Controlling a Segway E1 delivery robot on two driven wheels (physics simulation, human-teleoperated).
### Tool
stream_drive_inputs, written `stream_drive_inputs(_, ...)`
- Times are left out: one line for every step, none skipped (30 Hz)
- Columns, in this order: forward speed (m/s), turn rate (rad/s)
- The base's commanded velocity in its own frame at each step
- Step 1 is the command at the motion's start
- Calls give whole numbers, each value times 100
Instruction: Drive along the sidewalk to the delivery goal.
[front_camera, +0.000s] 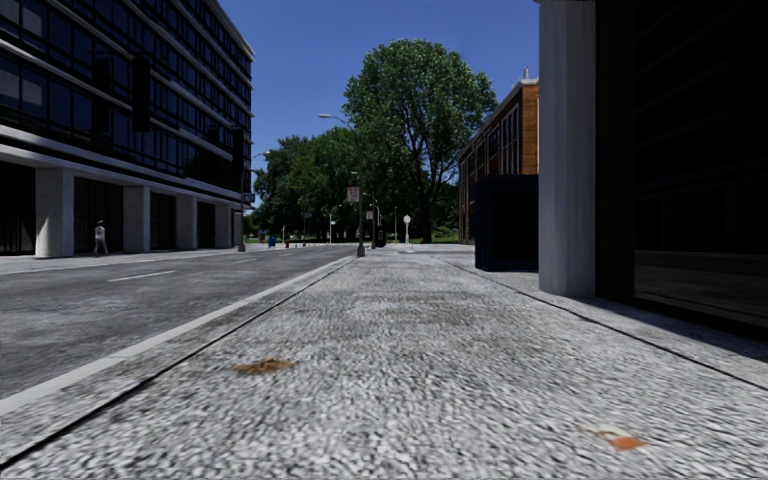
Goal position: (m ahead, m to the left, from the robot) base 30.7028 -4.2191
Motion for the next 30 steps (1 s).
stream_drive_inputs(200,0)
stream_drive_inputs(200,0)
stream_drive_inputs(200,0)
stream_drive_inputs(200,0)
stream_drive_inputs(200,0)
stream_drive_inputs(200,0)
stream_drive_inputs(200,0)
stream_drive_inputs(200,0)
stream_drive_inputs(200,0)
stream_drive_inputs(200,0)
stream_drive_inputs(200,0)
stream_drive_inputs(200,0)
stream_drive_inputs(200,0)
stream_drive_inputs(200,0)
stream_drive_inputs(200,0)
stream_drive_inputs(200,0)
stream_drive_inputs(200,0)
stream_drive_inputs(200,0)
stream_drive_inputs(200,0)
stream_drive_inputs(200,0)
stream_drive_inputs(200,0)
stream_drive_inputs(200,0)
stream_drive_inputs(200,0)
stream_drive_inputs(200,0)
stream_drive_inputs(200,0)
stream_drive_inputs(200,0)
stream_drive_inputs(200,0)
stream_drive_inputs(200,0)
stream_drive_inputs(200,0)
stream_drive_inputs(200,0)
